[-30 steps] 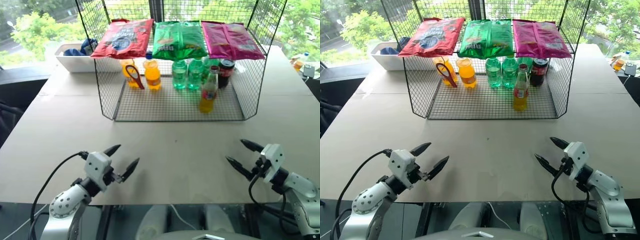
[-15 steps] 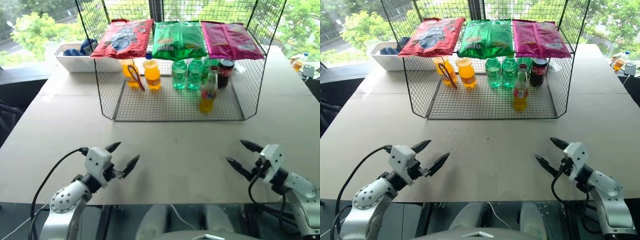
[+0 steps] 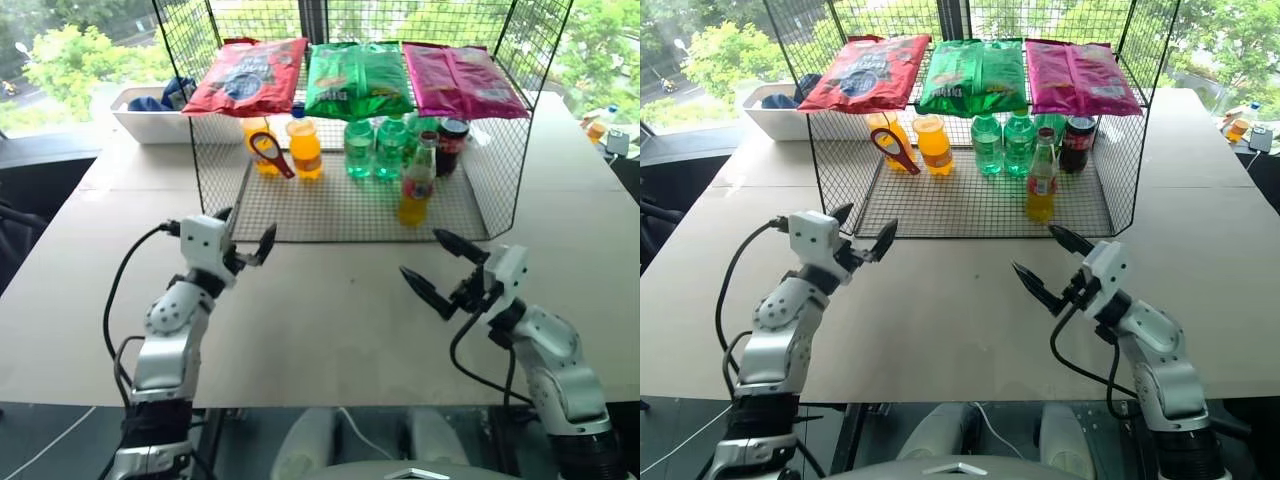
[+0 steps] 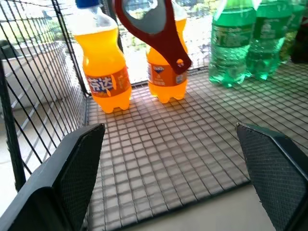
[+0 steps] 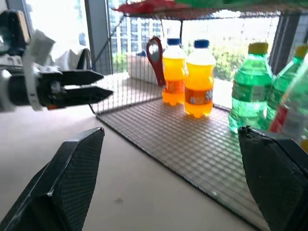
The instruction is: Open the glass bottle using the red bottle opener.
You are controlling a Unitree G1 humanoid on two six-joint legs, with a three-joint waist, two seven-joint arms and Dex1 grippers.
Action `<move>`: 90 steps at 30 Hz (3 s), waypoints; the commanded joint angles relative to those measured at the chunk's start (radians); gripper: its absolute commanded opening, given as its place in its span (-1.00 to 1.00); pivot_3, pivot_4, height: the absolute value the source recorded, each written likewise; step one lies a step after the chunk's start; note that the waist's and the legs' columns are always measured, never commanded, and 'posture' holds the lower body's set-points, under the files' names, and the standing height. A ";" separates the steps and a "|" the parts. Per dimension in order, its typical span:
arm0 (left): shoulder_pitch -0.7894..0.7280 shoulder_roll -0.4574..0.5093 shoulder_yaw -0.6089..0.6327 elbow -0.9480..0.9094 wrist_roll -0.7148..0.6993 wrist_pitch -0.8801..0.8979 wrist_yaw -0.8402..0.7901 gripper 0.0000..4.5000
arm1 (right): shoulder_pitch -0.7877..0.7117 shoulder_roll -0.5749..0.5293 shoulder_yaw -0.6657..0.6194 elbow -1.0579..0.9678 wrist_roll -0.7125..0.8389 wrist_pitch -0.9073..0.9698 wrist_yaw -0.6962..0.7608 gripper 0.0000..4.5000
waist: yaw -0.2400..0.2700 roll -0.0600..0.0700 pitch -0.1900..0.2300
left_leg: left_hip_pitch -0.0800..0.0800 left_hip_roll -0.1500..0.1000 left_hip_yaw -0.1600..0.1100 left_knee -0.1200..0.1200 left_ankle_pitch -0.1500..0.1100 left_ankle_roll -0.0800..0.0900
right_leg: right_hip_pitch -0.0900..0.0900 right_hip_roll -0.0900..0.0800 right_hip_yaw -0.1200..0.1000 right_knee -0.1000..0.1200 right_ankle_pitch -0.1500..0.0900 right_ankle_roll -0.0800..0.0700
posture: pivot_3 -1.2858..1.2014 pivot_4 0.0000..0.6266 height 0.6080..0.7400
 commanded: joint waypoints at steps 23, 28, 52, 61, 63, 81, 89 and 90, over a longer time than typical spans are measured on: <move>-0.554 -0.143 0.112 0.732 -0.105 -0.382 0.012 -0.20 | -0.092 0.071 0.081 -0.032 -0.074 -0.005 -0.111 1.00 | -0.027 -0.006 0.002 | -0.019 -0.004 -0.003 0.016 0.002 -0.002 | -0.016 0.000 -0.002 0.013 0.000 0.000 | 0.03 -0.52 1.00; -0.552 -0.156 0.125 0.676 -0.156 -0.343 -0.006 -0.98 | -0.081 0.077 0.094 -0.024 -0.088 -0.021 -0.112 1.00 | -0.028 -0.007 0.002 | -0.019 -0.004 -0.003 0.017 0.002 -0.002 | -0.016 0.000 -0.002 0.014 0.000 0.000 | 0.03 -0.52 1.00; -0.284 -0.139 0.008 0.123 -0.595 0.499 -0.333 -0.98 | -0.076 0.043 0.060 -0.054 0.008 0.235 -0.159 1.00 | -0.029 -0.007 0.002 | -0.018 -0.003 -0.004 0.018 0.002 -0.002 | -0.016 0.001 -0.002 0.015 0.000 0.000 | 0.03 -0.52 1.00; -0.226 0.041 -0.140 -0.038 -0.756 0.903 -0.621 -0.98 | -0.030 -0.133 0.020 -0.182 0.352 0.736 -0.100 1.00 | -0.030 -0.007 0.002 | -0.017 -0.002 -0.003 0.018 0.002 -0.002 | -0.015 0.001 -0.001 0.016 0.000 0.000 | 0.03 -0.52 1.00; -0.224 0.062 -0.166 -0.050 -0.760 0.933 -0.665 -0.98 | -0.036 -0.123 -0.003 -0.197 0.429 0.799 -0.130 1.00 | -0.031 -0.007 0.002 | -0.016 -0.002 -0.003 0.018 0.002 -0.002 | -0.014 0.001 0.000 0.016 0.000 0.000 | 0.03 -0.52 1.00; -0.209 0.023 -0.247 -0.083 -0.745 0.993 -0.750 -1.00 | -0.139 -0.060 0.010 -0.214 0.695 0.968 -0.242 0.61 | -0.028 -0.007 0.002 | -0.017 -0.002 -0.003 0.018 0.002 -0.002 | -0.014 0.001 0.000 0.015 0.000 0.000 | 0.03 -0.52 1.00; -0.208 0.014 -0.241 -0.077 -0.740 0.988 -0.757 -1.00 | -0.145 -0.078 0.024 -0.212 0.725 0.986 -0.241 -0.97 | -0.028 -0.007 0.002 | -0.017 -0.002 -0.003 0.018 0.002 -0.002 | -0.014 0.001 0.000 0.015 0.000 0.000 | 0.03 -0.52 1.00; -0.209 0.014 -0.238 -0.076 -0.740 0.989 -0.758 -1.00 | -0.144 -0.082 0.026 -0.211 0.728 0.987 -0.240 -0.97 | -0.028 -0.007 0.002 | -0.017 -0.002 -0.003 0.017 0.002 -0.002 | -0.014 0.001 0.000 0.015 0.000 0.000 | 0.03 -0.52 1.00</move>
